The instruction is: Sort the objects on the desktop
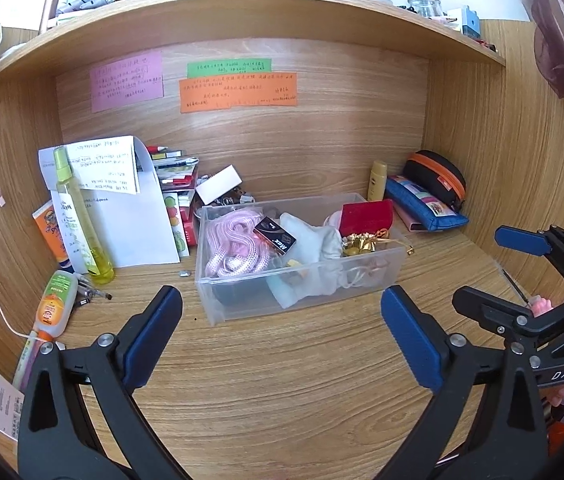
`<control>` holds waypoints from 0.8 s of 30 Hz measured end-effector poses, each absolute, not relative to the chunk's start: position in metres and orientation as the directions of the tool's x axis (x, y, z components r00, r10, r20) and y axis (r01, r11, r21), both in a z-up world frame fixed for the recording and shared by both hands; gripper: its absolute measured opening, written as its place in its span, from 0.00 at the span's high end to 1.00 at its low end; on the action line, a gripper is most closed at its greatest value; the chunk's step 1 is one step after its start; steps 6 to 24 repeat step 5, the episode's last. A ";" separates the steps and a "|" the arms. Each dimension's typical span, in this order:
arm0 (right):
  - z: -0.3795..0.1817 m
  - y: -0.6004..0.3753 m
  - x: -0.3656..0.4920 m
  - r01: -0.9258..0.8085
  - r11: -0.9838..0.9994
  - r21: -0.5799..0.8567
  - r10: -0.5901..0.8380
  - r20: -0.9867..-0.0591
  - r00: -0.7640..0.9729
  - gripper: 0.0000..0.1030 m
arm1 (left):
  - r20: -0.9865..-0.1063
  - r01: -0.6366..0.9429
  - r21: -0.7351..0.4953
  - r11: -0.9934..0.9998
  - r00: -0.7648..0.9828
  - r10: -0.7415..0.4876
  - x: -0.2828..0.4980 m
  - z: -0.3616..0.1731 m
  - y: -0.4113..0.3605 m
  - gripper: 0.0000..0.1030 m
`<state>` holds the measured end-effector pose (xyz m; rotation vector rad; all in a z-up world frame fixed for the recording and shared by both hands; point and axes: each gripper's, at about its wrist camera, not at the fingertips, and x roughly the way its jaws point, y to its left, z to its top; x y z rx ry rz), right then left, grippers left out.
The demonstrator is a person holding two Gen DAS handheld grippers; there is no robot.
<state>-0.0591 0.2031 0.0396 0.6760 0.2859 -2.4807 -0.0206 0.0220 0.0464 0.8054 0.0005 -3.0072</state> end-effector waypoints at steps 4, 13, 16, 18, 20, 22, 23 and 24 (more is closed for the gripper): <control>0.037 0.204 -0.063 0.557 -0.829 -0.051 -0.450 -0.530 -0.719 0.02 | -0.493 0.029 -0.001 -1.000 -0.870 -0.025 -0.022 0.045 0.019 0.02; 0.037 0.204 -0.064 0.557 -0.829 -0.050 -0.449 -0.532 -0.718 0.02 | -0.495 0.028 -0.002 -1.000 -0.869 -0.024 -0.023 0.045 0.018 0.02; 0.037 0.204 -0.064 0.557 -0.829 -0.050 -0.449 -0.532 -0.718 0.02 | -0.495 0.028 -0.002 -1.000 -0.869 -0.024 -0.023 0.045 0.018 0.02; 0.037 0.204 -0.064 0.557 -0.829 -0.050 -0.449 -0.532 -0.718 0.02 | -0.495 0.028 -0.002 -1.000 -0.869 -0.024 -0.023 0.045 0.018 0.02; 0.037 0.204 -0.064 0.557 -0.829 -0.050 -0.449 -0.532 -0.718 0.02 | -0.495 0.028 -0.002 -1.000 -0.869 -0.024 -0.023 0.045 0.018 0.02; 0.037 0.204 -0.064 0.557 -0.829 -0.050 -0.449 -0.532 -0.718 0.02 | -0.495 0.028 -0.002 -1.000 -0.869 -0.024 -0.023 0.045 0.018 0.02; 0.037 0.204 -0.064 0.557 -0.829 -0.050 -0.449 -0.532 -0.718 0.02 | -0.495 0.028 -0.002 -1.000 -0.869 -0.024 -0.023 0.045 0.018 0.02; 0.037 0.204 -0.064 0.557 -0.829 -0.050 -0.449 -0.532 -0.718 0.02 | -0.495 0.028 -0.002 -1.000 -0.869 -0.024 -0.023 0.045 0.018 0.02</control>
